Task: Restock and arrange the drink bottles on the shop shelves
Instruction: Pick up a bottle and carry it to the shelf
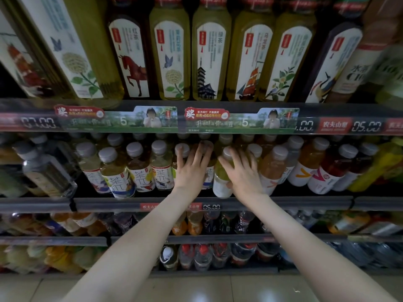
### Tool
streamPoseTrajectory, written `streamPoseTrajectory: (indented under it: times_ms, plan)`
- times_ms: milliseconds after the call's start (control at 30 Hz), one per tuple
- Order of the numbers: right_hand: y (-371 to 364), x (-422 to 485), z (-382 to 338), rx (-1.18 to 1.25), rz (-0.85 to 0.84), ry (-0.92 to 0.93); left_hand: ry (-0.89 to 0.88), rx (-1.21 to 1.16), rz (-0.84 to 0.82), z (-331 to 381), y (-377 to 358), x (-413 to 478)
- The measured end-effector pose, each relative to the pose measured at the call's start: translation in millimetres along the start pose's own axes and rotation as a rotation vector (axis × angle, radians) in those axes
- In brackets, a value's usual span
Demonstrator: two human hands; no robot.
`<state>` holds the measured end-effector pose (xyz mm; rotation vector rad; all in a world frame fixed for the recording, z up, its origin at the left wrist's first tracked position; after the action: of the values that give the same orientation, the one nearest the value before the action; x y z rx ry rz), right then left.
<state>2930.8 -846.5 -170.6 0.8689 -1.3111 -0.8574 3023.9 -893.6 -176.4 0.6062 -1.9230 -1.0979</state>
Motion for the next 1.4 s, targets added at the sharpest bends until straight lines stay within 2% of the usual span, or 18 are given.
streamPoseTrajectory:
  times_ms: [233, 367, 467, 600, 667, 733, 833, 900, 933, 1067, 1200, 1333, 1400]
  plan:
    - [6, -2, -2, 0.006, 0.069, 0.026, 0.002, 0.007, -0.063, 2, -1, -2]
    - [10, -3, -6, -0.039, 0.049, -0.006, 0.006, -0.073, 0.026, 5, 11, -11]
    - [10, -14, -14, -0.041, 0.044, -0.016, 0.018, -0.166, 0.034, 7, 14, -36]
    - [3, -55, -54, 0.132, 0.029, 0.15, 0.078, -0.288, -0.007, 0, 4, -94]
    - [-9, -83, -82, 0.268, -0.023, 0.242, 0.128, -0.324, -0.087, -4, -12, -133]
    - [-41, -113, -104, 0.415, -0.175, 0.253, 0.187, -0.343, -0.2, -8, -33, -177]
    - [-107, -166, -131, 0.567, -0.565, 0.174, 0.336, -0.388, -0.405, -11, -73, -252]
    - [-163, -213, -146, 0.594, -0.845, 0.121, 0.499, -0.431, -0.549, -11, -108, -313]
    - [-189, -235, -152, 0.621, -0.931, 0.084, 0.581, -0.449, -0.602, -10, -124, -343]
    - [-266, -299, -165, 0.675, -1.101, -0.033, 0.793, -0.51, -0.69, -3, -189, -423]
    - [-372, -363, -192, 0.713, -1.182, -0.12, 1.0, -0.541, -0.741, 10, -303, -504]
    - [-492, -421, -228, 0.711, -1.234, -0.128, 1.066, -0.649, -0.771, 69, -410, -570]
    - [-549, -443, -250, 0.708, -1.208, -0.103, 1.067, -0.674, -0.772, 95, -453, -603]
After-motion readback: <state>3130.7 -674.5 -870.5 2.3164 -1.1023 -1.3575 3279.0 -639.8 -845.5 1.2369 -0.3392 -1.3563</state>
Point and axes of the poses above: each hand's wrist, its own x-axis towards the middle knuckle, its own y-axis out of the back of the hand, z = x × y, the point moved 10 cm from there along x, towards the middle knuckle, and after that the axes turned 9 degrees about x, right-handed, at the moved point
